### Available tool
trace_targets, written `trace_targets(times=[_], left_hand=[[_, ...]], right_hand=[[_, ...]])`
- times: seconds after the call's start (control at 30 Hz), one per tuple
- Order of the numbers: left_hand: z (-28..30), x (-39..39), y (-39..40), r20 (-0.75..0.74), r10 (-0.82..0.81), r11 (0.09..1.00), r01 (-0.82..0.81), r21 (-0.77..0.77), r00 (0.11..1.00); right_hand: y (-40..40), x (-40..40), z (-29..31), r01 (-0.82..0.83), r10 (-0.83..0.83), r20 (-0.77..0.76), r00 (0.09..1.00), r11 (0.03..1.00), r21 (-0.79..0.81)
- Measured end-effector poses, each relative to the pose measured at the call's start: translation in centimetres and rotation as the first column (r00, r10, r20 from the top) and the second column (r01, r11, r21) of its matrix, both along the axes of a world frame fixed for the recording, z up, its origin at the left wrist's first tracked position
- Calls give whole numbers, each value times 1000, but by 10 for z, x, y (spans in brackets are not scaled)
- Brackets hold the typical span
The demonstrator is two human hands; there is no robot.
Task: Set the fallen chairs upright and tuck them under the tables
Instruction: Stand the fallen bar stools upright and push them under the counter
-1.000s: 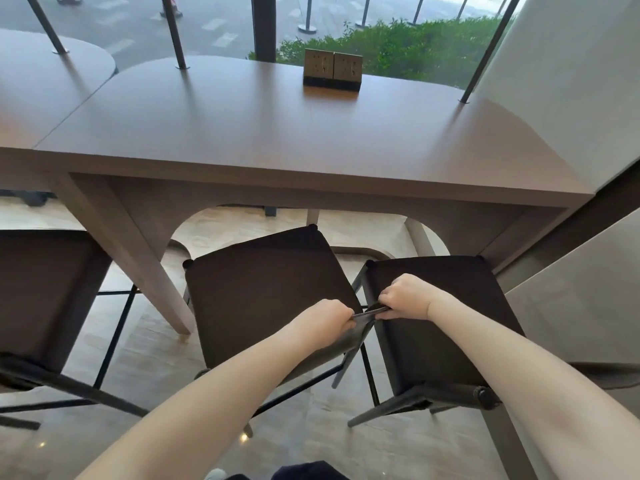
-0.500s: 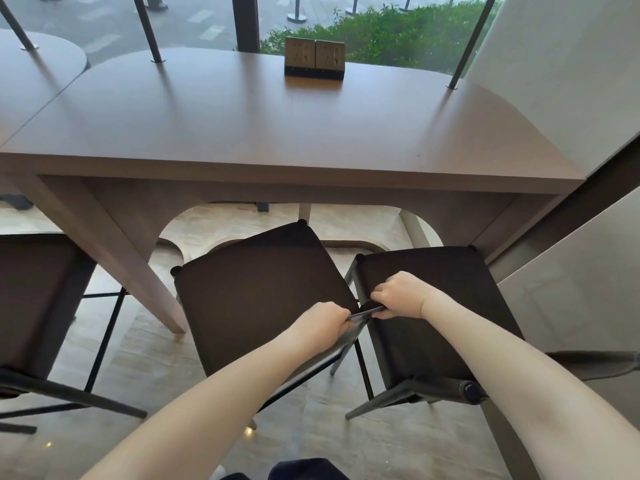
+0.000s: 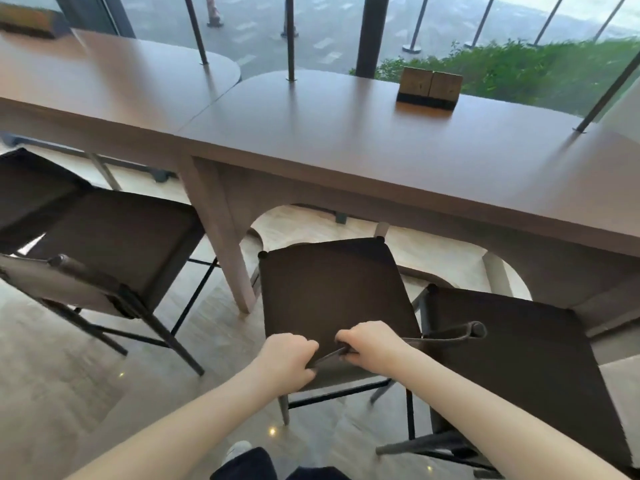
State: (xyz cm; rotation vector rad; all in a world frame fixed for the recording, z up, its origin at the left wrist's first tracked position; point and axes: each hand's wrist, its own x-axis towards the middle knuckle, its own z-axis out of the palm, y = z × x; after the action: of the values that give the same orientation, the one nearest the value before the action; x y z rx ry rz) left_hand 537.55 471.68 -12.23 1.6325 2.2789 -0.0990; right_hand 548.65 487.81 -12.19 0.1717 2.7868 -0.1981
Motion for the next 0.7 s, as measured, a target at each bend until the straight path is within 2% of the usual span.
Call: trace_targets(times=[0.13,0.33,0.7], left_hand=[[-5,1,-19,-95,32,998,-38,-55,995],[4,-12,-20,-192,-180,980,159,-120,965],[21,-108,-35,-217,-293,950,258,-178,931]], right_hand=[[-13,-17,2,-31,30,31,999,999,44],[-16,-15,0,-84,83,9,996,993,79],[-56,-81,3,39,-33,-63,997,995,92]])
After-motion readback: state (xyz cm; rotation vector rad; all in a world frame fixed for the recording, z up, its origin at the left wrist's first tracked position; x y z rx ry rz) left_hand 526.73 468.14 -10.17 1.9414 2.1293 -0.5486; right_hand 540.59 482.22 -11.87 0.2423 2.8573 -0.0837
